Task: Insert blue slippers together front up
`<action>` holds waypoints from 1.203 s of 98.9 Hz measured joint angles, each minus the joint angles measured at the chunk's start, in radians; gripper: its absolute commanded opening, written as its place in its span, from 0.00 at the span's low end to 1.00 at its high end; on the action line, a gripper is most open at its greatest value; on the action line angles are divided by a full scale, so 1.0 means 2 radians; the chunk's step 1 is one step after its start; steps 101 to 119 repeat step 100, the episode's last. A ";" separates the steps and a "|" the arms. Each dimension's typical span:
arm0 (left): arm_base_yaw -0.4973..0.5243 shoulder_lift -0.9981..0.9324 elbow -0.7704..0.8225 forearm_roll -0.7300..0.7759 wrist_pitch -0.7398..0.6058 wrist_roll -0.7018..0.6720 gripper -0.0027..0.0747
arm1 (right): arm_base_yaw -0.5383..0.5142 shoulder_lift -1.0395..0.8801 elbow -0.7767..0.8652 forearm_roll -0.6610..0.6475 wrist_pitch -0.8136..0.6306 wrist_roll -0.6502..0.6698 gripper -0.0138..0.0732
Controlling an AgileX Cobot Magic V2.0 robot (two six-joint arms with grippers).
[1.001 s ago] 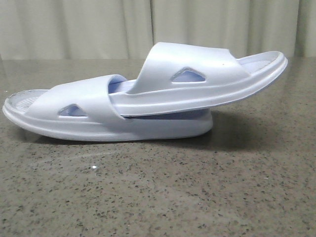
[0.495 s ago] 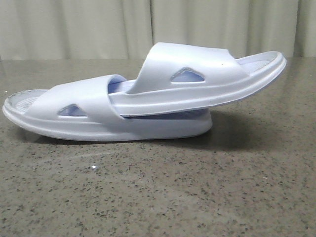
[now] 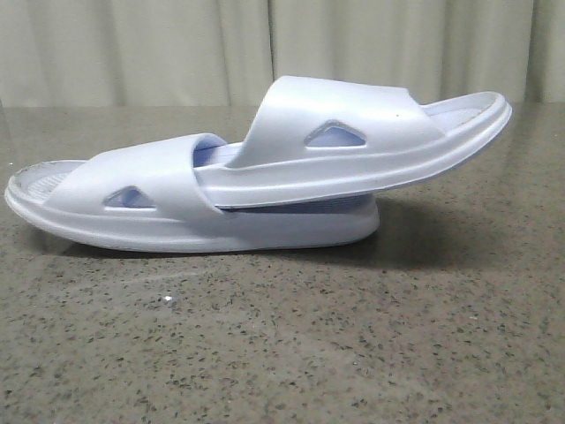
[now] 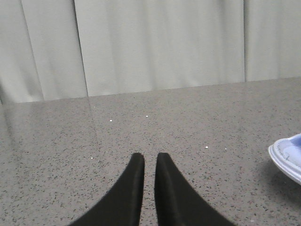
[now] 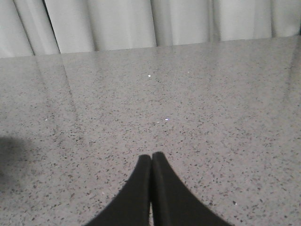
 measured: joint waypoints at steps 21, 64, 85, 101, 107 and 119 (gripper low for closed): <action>0.000 0.000 0.000 0.000 0.000 0.000 0.06 | 0.000 0.000 0.009 0.000 -0.040 0.000 0.04; 0.000 0.000 0.000 0.000 0.000 0.000 0.06 | 0.000 0.000 0.009 0.001 -0.042 0.000 0.04; 0.000 0.000 0.000 0.000 0.000 0.000 0.06 | 0.000 0.000 0.009 0.001 -0.042 0.000 0.04; 0.000 0.000 0.000 0.000 0.000 0.000 0.06 | 0.000 0.000 0.009 0.001 -0.042 0.000 0.04; 0.000 0.000 0.000 0.000 0.000 0.000 0.06 | 0.000 0.000 0.009 0.001 -0.042 0.000 0.04; 0.000 0.000 0.000 0.000 0.000 0.000 0.06 | 0.000 0.000 0.009 0.001 -0.042 0.000 0.04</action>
